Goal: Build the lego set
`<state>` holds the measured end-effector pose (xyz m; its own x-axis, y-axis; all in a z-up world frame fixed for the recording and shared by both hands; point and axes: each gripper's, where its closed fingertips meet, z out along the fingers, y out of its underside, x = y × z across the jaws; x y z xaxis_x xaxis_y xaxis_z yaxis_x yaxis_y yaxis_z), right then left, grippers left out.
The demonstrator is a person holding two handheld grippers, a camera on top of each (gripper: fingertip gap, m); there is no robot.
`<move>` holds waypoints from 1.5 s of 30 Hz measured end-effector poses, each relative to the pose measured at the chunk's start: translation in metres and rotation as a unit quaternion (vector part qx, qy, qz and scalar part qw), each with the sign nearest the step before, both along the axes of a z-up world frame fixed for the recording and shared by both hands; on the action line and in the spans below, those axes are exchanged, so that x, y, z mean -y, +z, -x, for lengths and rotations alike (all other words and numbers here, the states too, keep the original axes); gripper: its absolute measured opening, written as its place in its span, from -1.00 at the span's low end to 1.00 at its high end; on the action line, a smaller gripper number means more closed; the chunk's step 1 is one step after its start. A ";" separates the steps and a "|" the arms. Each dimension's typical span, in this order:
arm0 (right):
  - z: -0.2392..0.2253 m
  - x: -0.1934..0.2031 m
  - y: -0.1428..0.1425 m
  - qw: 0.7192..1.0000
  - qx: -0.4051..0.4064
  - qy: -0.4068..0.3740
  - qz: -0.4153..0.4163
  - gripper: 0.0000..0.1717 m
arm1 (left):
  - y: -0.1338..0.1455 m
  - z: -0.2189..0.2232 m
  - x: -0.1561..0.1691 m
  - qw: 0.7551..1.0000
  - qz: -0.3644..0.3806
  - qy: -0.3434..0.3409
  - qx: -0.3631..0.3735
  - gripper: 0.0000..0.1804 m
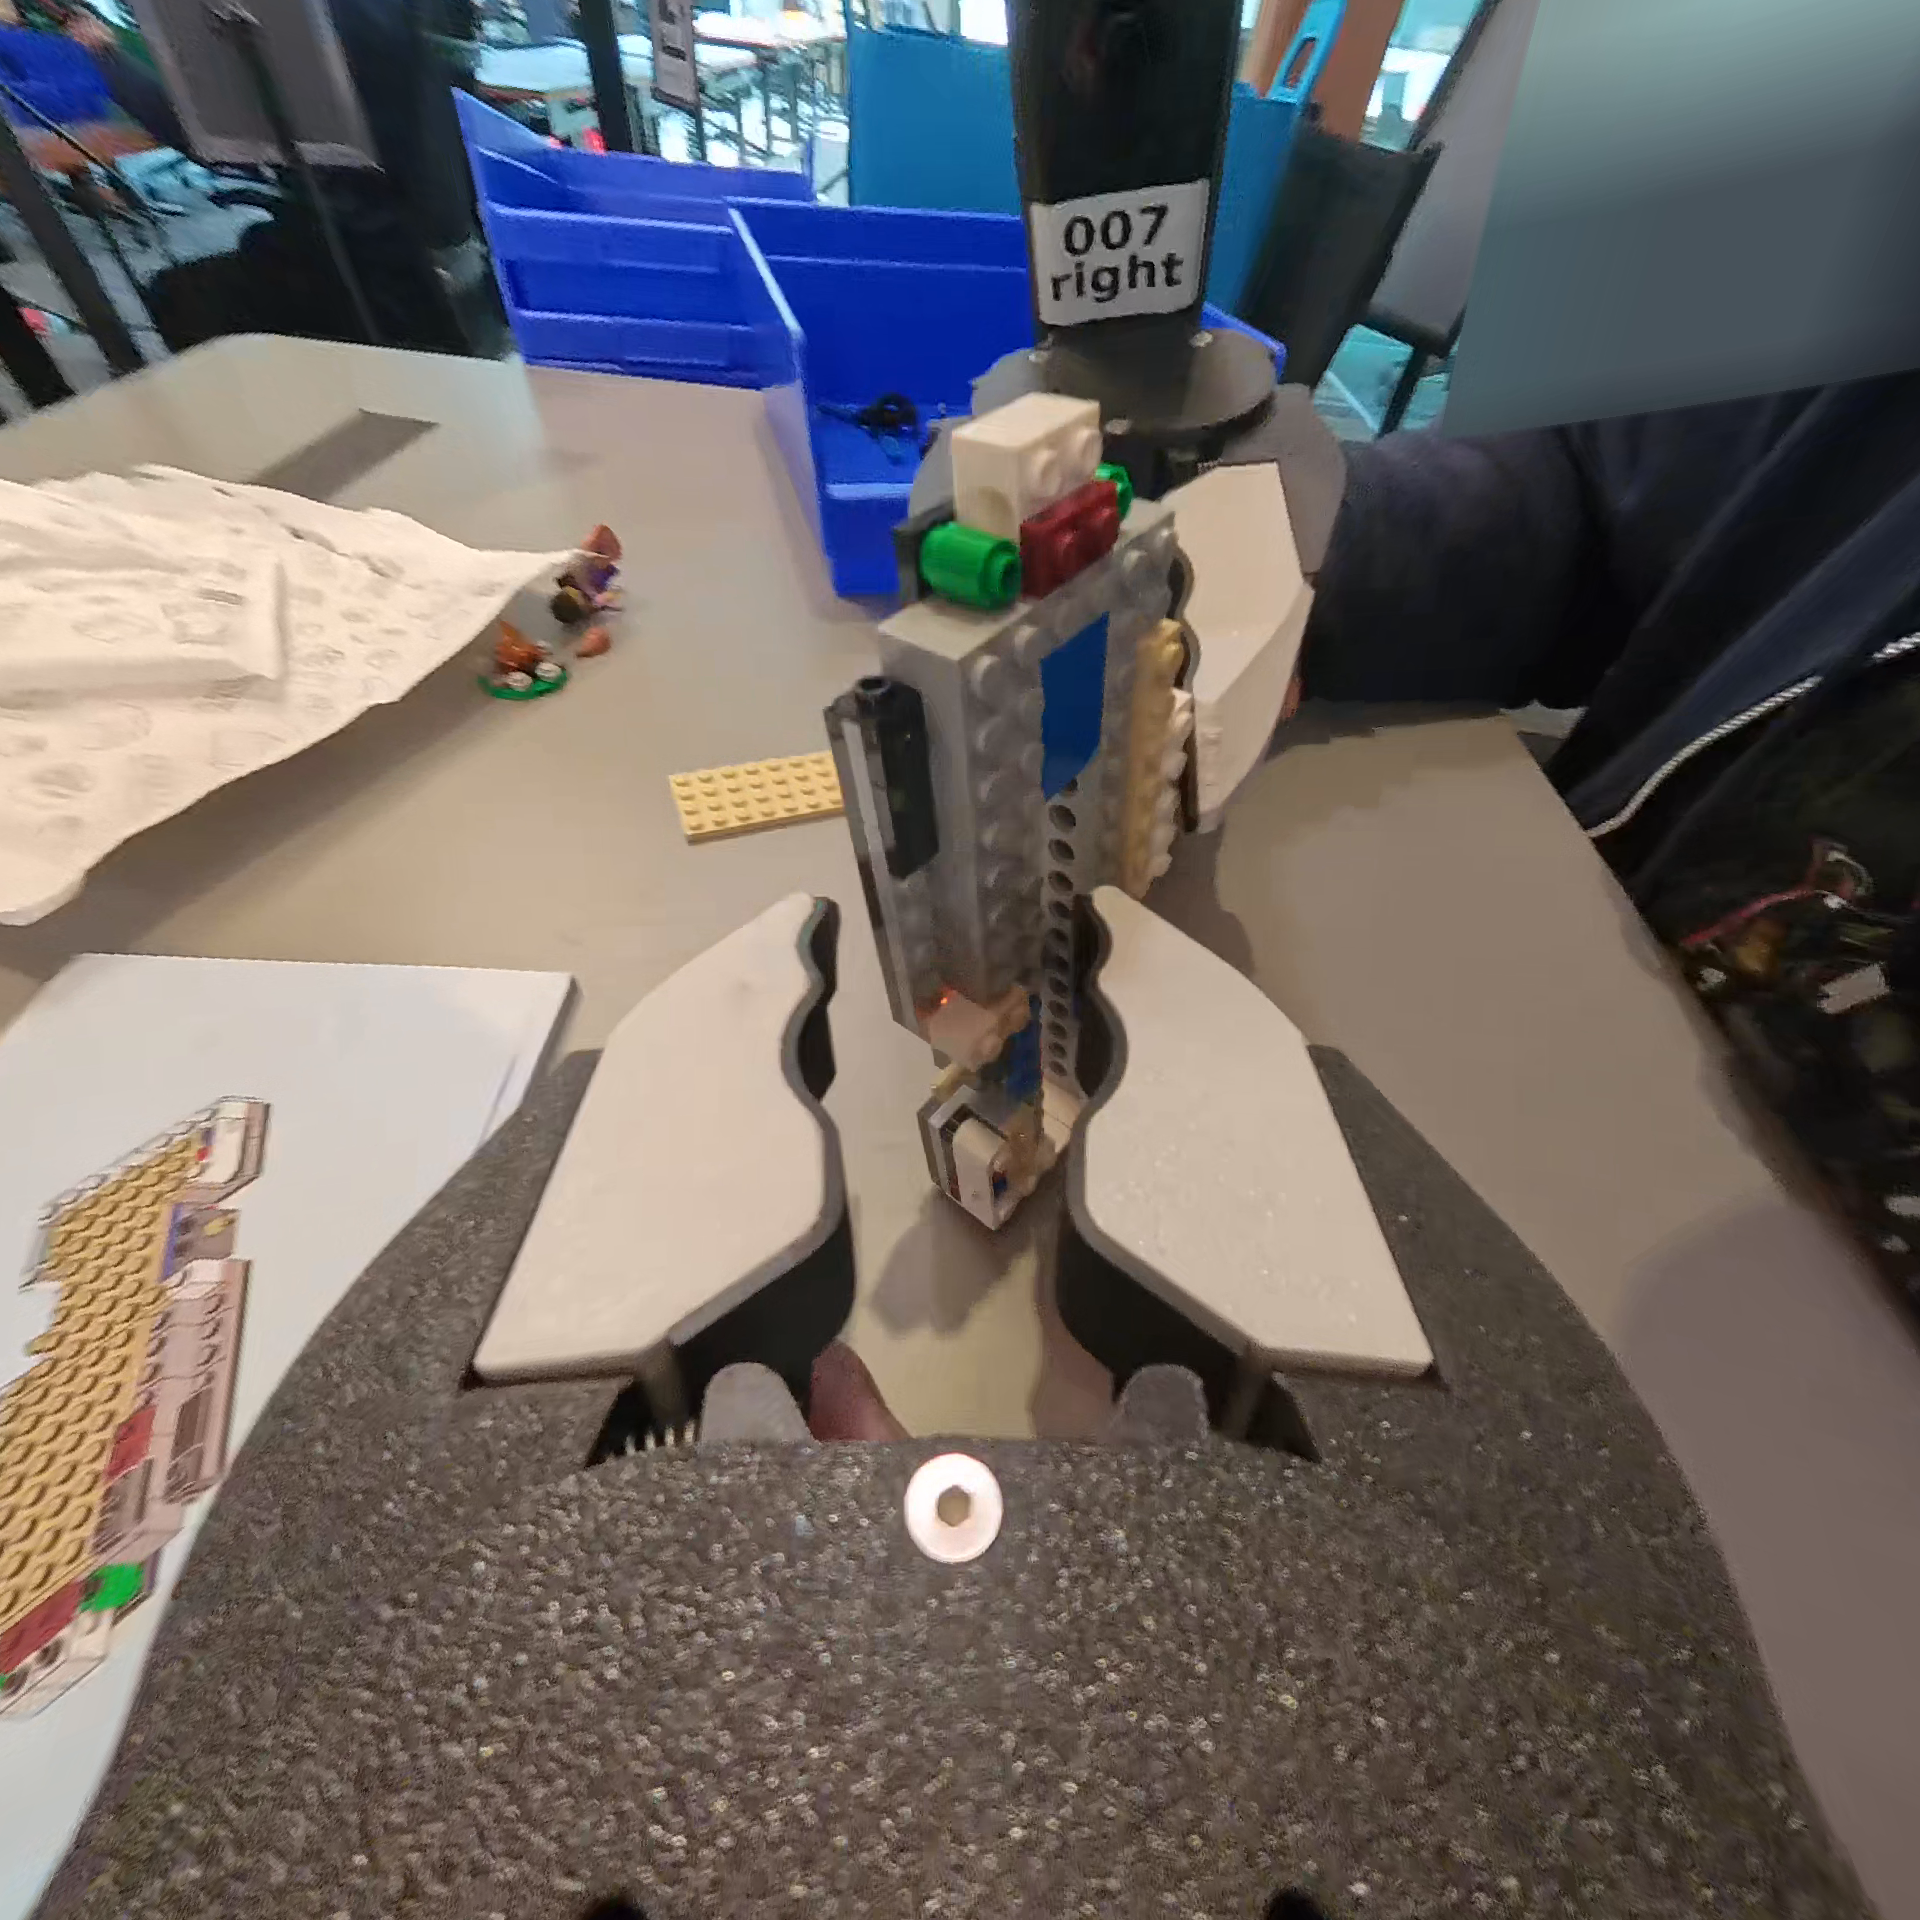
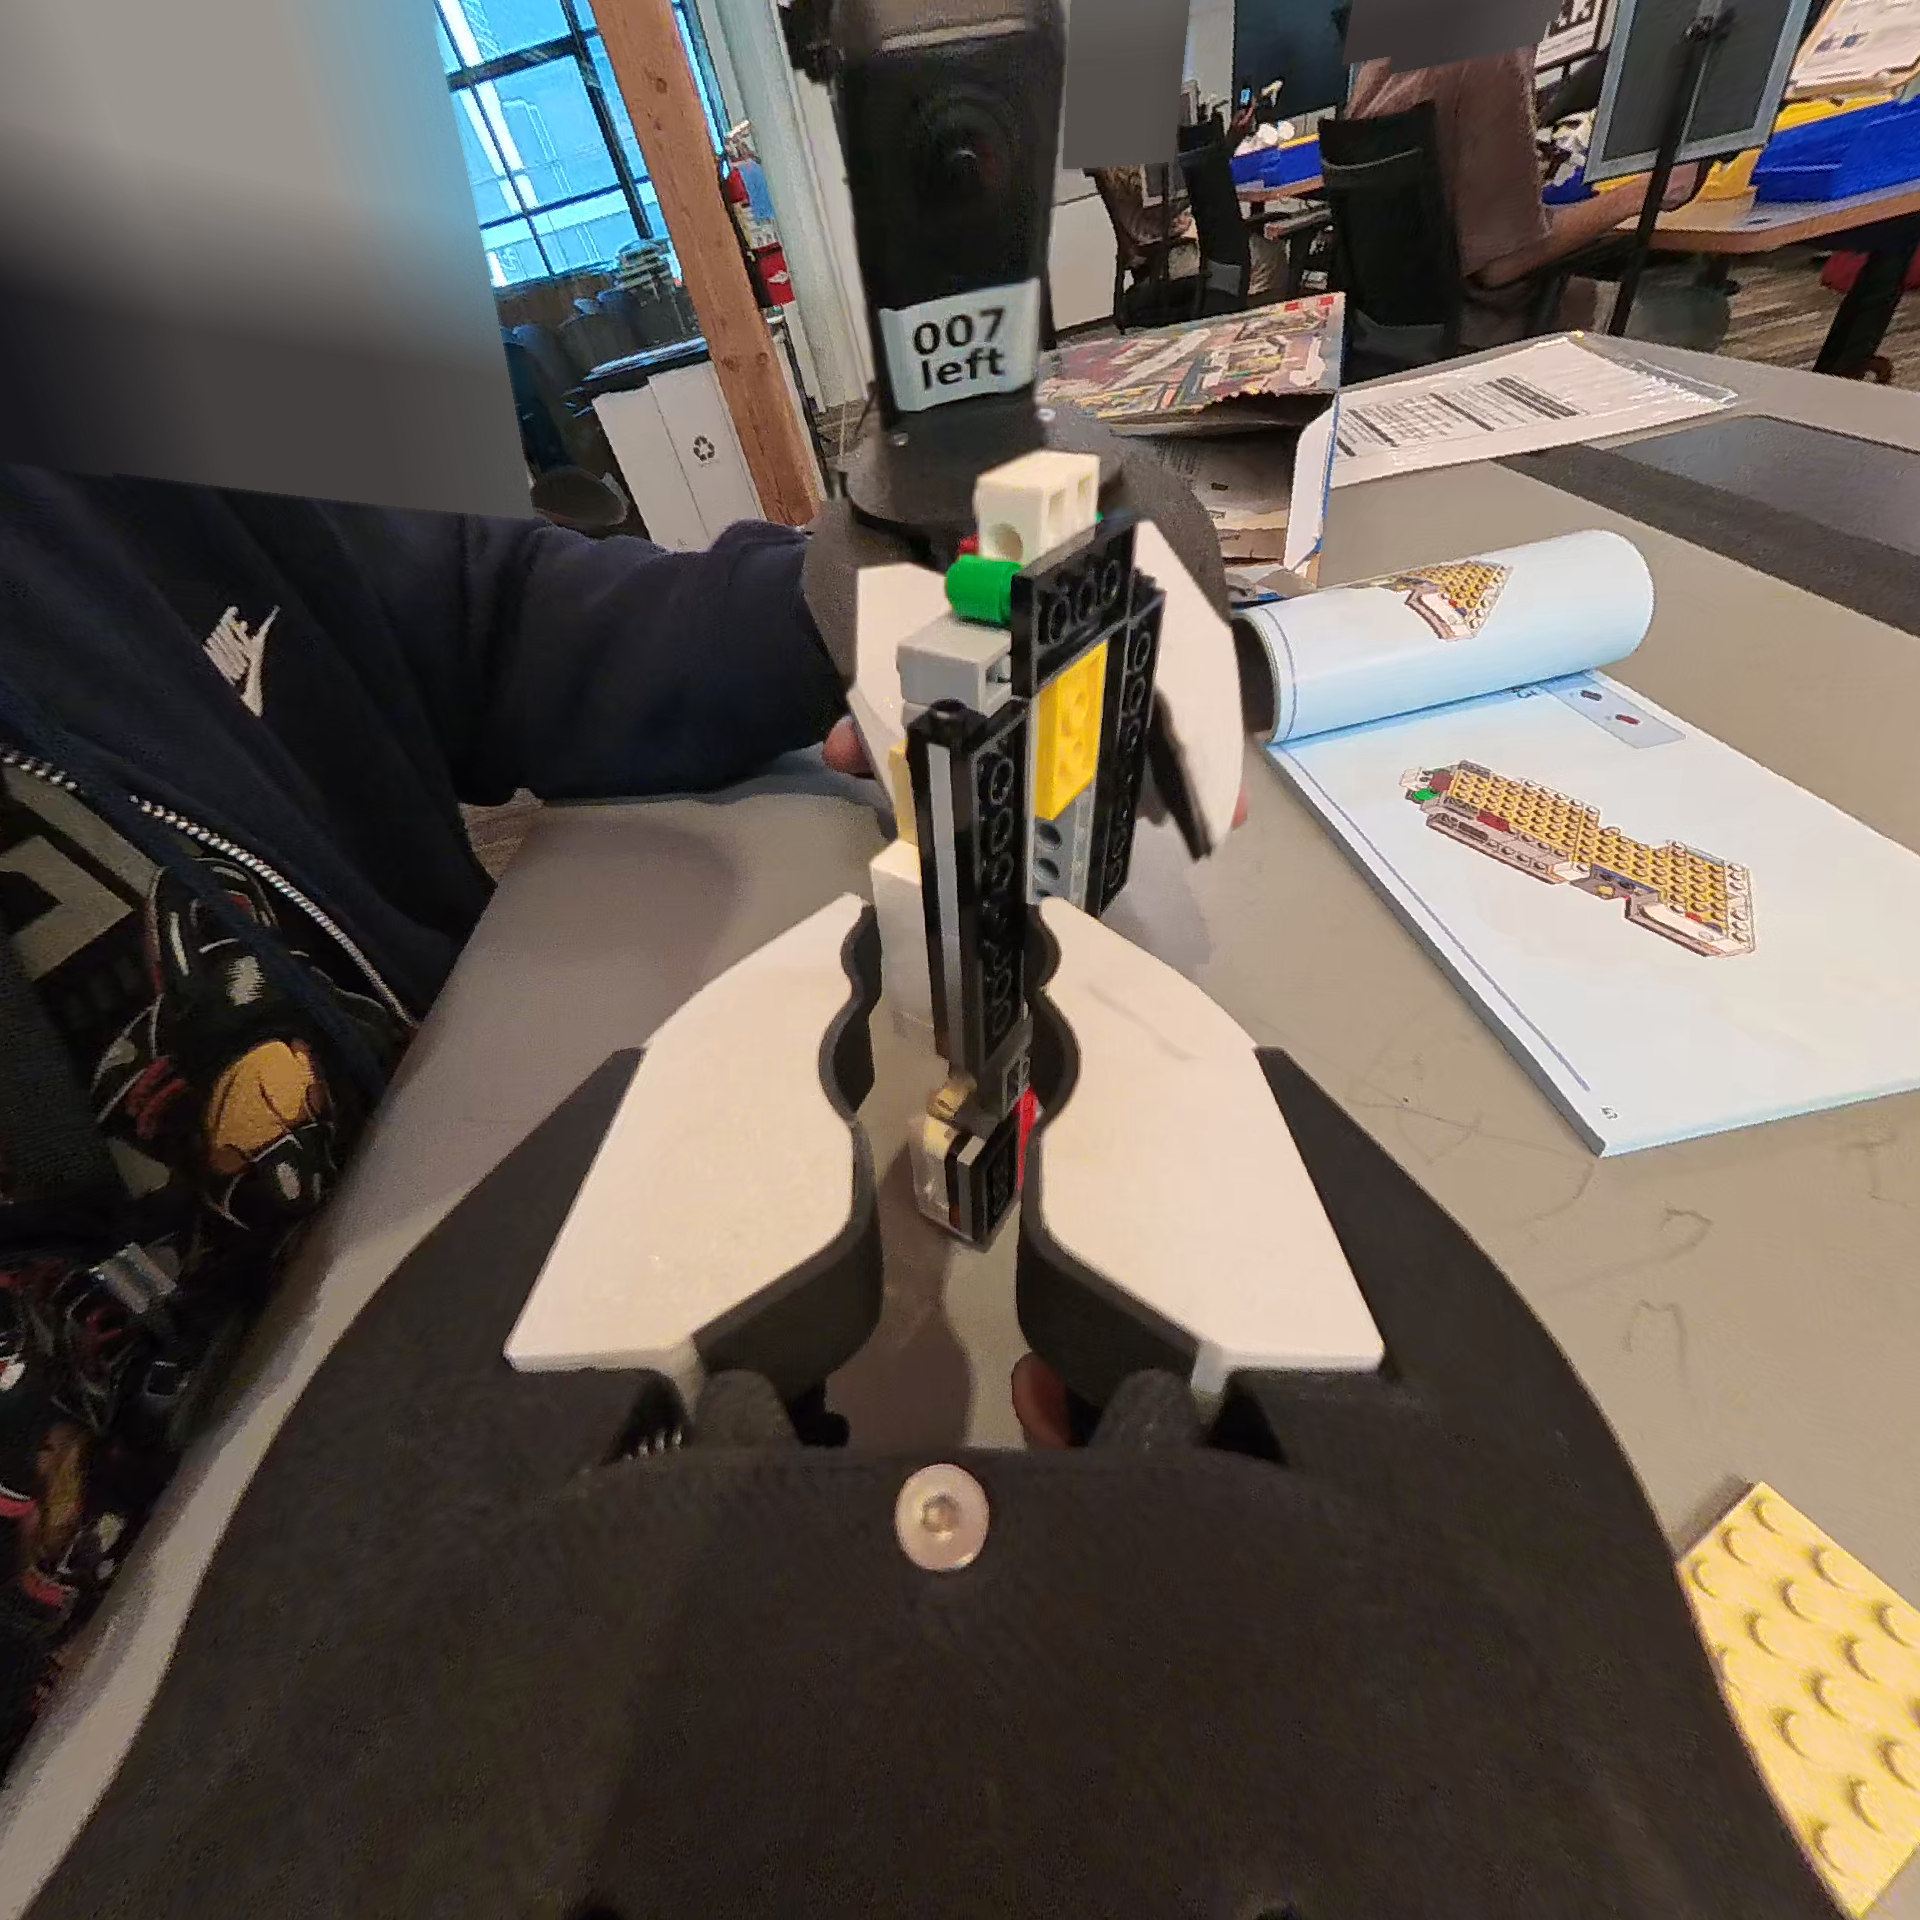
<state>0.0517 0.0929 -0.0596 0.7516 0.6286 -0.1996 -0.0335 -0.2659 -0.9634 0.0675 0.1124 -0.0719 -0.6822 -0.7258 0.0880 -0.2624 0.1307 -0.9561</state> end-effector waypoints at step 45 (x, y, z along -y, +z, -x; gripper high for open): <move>-0.045 -0.015 0.004 0.994 0.001 -0.113 0.010 -0.70 | 0.007 -0.001 -0.016 0.954 0.264 0.051 -0.133 -0.80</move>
<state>0.0972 0.1074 -0.0554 0.8734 0.4399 -0.2090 -0.0930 -0.2708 -0.9581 0.0689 0.1283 -0.0647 -0.5127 -0.5939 0.6200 -0.4914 -0.3891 -0.7792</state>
